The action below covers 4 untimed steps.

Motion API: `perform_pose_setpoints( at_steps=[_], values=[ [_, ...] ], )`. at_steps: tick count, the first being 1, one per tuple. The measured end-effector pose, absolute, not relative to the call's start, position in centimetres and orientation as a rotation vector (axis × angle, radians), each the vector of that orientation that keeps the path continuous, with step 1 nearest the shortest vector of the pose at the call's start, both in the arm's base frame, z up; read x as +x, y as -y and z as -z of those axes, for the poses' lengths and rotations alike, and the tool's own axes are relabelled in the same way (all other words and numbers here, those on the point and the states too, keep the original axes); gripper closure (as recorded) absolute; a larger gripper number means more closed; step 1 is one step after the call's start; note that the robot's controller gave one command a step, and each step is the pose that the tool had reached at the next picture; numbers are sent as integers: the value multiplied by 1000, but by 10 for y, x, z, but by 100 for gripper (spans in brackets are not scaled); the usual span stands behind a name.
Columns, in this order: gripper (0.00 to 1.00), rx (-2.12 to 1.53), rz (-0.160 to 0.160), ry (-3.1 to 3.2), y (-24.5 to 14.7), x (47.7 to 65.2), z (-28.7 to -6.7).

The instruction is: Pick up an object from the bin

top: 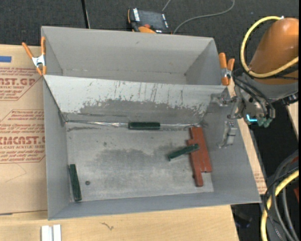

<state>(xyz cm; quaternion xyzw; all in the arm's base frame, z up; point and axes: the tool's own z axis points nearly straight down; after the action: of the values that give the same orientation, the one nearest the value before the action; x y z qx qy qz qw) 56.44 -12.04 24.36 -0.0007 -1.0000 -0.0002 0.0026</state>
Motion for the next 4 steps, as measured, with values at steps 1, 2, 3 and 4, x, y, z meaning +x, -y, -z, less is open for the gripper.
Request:
perform_pose_setpoints(
  at_steps=[1, 2, 3, 4],
  values=[
    [0, -151, 4, 3132, 78, 548, -95],
    [0, -743, 1, 3048, 75, 498, -68],
    [100, -742, -1, 3051, 75, 500, -69],
    [100, -728, 3, 3064, 51, 498, -203]
  ],
)
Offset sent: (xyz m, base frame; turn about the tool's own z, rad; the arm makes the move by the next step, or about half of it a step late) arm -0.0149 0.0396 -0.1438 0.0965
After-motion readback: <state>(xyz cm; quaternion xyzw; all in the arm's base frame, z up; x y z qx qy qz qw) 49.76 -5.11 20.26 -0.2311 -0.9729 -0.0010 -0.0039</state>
